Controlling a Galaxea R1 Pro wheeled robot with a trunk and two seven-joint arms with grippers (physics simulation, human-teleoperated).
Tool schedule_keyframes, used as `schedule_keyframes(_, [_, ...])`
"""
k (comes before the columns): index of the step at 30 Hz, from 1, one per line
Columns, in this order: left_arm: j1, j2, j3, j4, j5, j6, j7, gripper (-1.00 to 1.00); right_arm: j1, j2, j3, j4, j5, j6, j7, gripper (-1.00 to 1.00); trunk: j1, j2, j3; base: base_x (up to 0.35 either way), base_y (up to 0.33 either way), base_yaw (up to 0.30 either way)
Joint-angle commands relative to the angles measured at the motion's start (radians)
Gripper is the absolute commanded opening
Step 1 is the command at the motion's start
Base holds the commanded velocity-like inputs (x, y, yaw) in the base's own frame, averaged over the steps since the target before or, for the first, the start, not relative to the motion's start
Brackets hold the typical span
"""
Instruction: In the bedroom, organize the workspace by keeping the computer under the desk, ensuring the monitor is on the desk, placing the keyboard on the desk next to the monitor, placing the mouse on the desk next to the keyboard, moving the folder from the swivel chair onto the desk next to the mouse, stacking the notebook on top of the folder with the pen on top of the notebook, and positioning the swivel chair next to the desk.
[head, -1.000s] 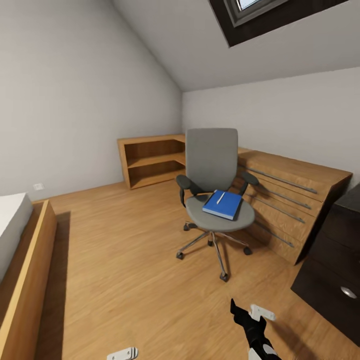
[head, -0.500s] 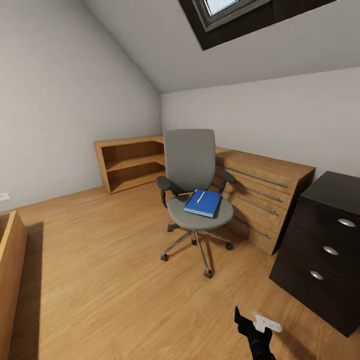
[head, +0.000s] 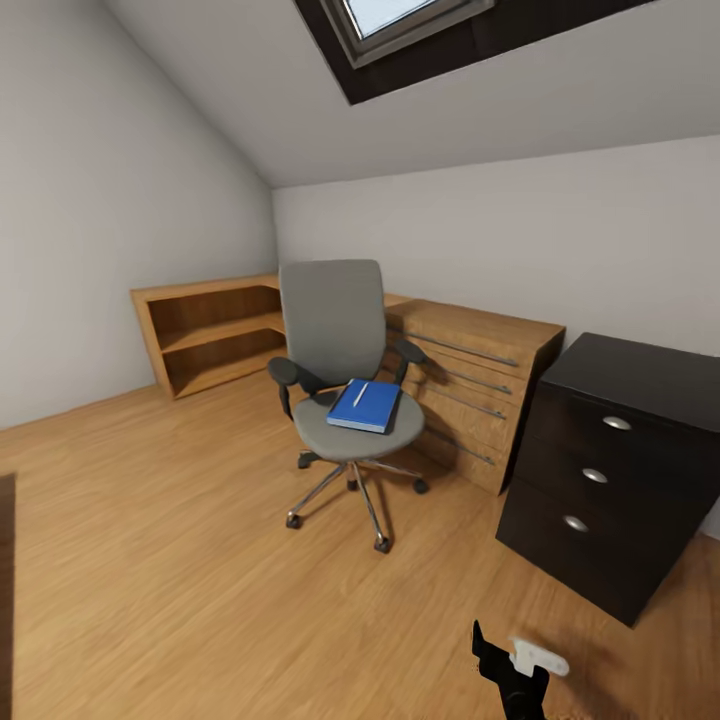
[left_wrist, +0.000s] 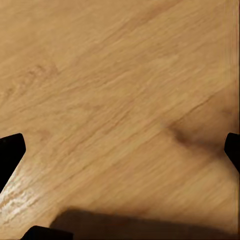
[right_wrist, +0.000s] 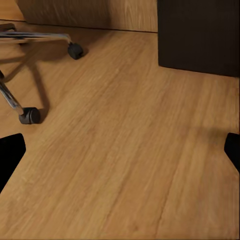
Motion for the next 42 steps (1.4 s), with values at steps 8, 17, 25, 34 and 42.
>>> schedule_keyframes(8, [-0.123, -0.002, -0.004, 0.04, 0.013, -0.009, 0.012, 1.0, -0.001, 0.0, 0.002, 0.002, -0.005, -0.005, 0.0, 1.0, 0.0, 0.0, 0.002, 0.0, 0.0, -0.282])
schedule_keyframes(17, [-0.284, -0.021, -0.002, 0.157, 0.017, 0.109, 0.005, 1.0, -0.001, -0.001, 0.001, 0.002, -0.005, -0.005, 0.0, 1.0, 0.0, 0.0, 0.006, 0.0, 0.0, -0.282])
schedule_keyframes(25, [-0.308, -0.035, -0.005, 0.371, 0.012, -0.077, 0.003, 1.0, -0.001, 0.001, 0.003, 0.002, -0.003, -0.005, 0.002, 1.0, 0.0, 0.0, 0.009, 0.0, 0.0, -0.282])
schedule_keyframes(34, [-0.308, -0.027, -0.001, 0.386, 0.017, -0.119, 0.003, 1.0, -0.001, 0.002, 0.003, 0.002, -0.002, -0.005, 0.002, 1.0, -0.008, 0.014, 0.018, 0.0, 0.0, -0.283])
schedule_keyframes(42, [-0.308, -0.015, 0.012, 0.4, 0.018, -0.119, 0.012, 1.0, -0.001, 0.004, 0.003, 0.003, -0.001, -0.005, 0.002, 1.0, -0.038, 0.07, 0.047, 0.0, 0.0, -0.283])
